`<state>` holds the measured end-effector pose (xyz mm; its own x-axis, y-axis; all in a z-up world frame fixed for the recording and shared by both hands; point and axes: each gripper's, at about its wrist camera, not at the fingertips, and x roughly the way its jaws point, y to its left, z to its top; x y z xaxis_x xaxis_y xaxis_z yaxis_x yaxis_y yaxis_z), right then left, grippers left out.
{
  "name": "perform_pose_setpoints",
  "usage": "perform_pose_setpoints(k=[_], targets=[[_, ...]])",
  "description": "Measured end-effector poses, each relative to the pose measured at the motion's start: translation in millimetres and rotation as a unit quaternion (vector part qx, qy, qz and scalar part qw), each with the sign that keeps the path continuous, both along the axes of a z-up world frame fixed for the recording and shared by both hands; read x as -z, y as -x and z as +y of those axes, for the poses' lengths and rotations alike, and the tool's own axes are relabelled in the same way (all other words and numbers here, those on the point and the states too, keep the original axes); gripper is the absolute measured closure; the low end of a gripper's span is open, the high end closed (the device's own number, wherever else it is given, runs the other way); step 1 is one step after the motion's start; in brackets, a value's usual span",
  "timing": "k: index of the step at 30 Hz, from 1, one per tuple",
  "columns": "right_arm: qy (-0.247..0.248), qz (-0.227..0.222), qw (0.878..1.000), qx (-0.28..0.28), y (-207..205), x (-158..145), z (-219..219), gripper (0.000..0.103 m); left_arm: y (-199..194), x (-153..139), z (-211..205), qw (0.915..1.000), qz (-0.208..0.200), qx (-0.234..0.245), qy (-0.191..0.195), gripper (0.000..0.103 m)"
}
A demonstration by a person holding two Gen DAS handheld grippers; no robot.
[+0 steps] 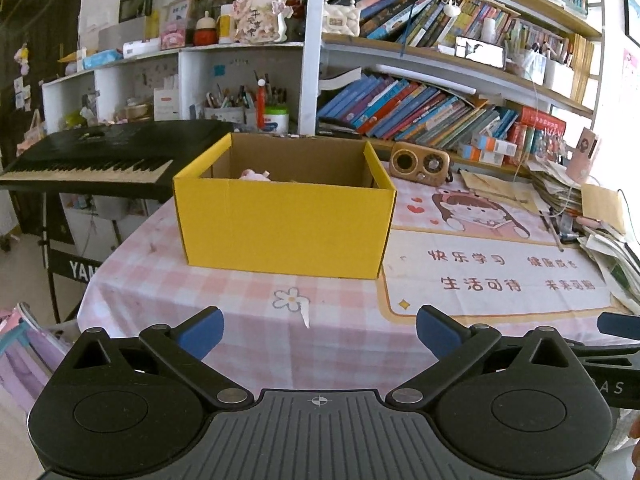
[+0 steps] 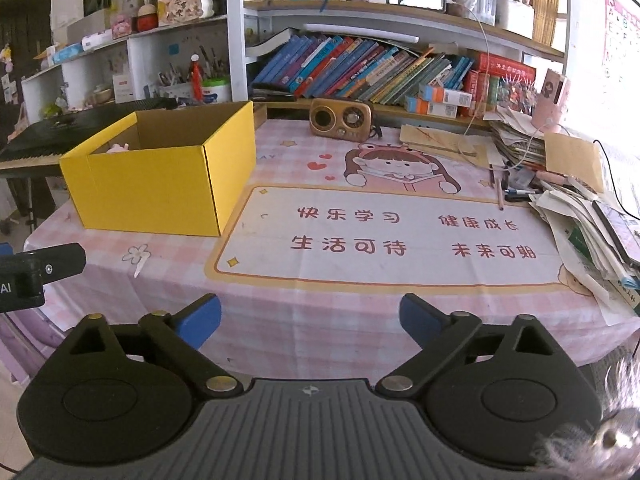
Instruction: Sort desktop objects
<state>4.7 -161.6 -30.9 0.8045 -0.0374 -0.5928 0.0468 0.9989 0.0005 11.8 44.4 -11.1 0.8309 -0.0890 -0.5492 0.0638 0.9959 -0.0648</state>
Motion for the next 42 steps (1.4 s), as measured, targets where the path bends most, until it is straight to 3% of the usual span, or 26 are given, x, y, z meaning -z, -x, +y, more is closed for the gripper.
perform_pose_setpoints(k=[5,42], targets=[[-0.001,0.005,1.000,-0.001,-1.4,0.8,-0.5,0.000,-0.7,1.2,-2.0,1.0000,0.006,0.000,-0.002,0.000],[-0.003,0.023,1.000,-0.012,-4.1,5.0,-1.5,0.000,-3.0,7.6,-5.7,0.9993,0.036,0.006,-0.010,0.000]])
